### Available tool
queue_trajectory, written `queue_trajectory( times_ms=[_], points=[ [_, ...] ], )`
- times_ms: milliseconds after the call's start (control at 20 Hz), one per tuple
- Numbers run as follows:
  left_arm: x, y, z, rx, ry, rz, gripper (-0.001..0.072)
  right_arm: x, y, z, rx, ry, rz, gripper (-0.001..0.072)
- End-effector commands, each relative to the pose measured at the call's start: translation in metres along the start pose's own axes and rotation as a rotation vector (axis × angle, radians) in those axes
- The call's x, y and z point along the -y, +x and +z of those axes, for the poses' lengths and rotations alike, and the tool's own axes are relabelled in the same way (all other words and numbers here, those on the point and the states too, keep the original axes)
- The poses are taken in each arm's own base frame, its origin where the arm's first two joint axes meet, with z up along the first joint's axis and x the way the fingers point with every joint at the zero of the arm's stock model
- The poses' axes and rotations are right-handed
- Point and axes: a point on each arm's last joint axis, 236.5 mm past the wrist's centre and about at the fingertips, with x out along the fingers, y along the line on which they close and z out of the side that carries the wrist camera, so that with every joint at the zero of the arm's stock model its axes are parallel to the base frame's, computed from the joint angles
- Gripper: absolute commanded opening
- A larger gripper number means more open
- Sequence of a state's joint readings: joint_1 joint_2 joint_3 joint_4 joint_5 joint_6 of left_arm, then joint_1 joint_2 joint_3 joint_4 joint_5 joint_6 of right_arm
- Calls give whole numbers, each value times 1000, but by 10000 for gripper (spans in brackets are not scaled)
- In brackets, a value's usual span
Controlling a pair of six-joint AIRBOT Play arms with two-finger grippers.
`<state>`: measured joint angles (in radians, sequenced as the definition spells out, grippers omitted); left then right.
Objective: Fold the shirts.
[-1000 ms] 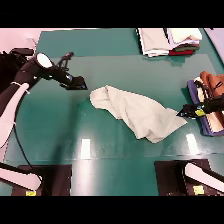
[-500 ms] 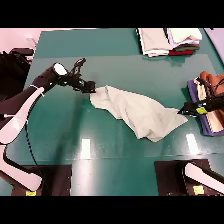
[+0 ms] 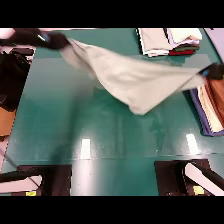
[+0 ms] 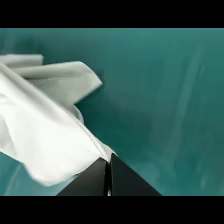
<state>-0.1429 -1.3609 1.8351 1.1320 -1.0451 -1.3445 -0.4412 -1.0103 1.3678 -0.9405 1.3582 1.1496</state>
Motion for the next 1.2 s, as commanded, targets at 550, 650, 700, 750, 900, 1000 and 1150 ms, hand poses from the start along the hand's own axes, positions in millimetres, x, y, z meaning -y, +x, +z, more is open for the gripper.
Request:
queue_trajectory(
  times_ms=[550, 650, 700, 750, 900, 1000, 1150],
  points=[
    [106, -351, 83, 602, 280, 158, 24, -118, -225, 121, 552, -271, -145, 13],
    [90, -312, 67, 462, 260, 158, 24, -109, -218, 130, 541, -248, -137, 14],
    [79, -285, 58, 376, 244, 157, 24, -102, -206, 132, 516, -229, -119, 14],
    [66, -251, 44, 274, 222, 151, 25, -93, -186, 132, 474, -200, -86, 13],
    [23, -143, -13, -31, 134, 128, 26, -68, -98, 114, 277, -116, 19, 13],
    [-7, -71, -68, -225, 69, 114, 26, -42, -25, 95, 113, -87, 1, 14],
    [-46, 20, -145, -412, -17, 114, 27, -18, 79, 57, -98, -92, -38, 14]
  ],
)
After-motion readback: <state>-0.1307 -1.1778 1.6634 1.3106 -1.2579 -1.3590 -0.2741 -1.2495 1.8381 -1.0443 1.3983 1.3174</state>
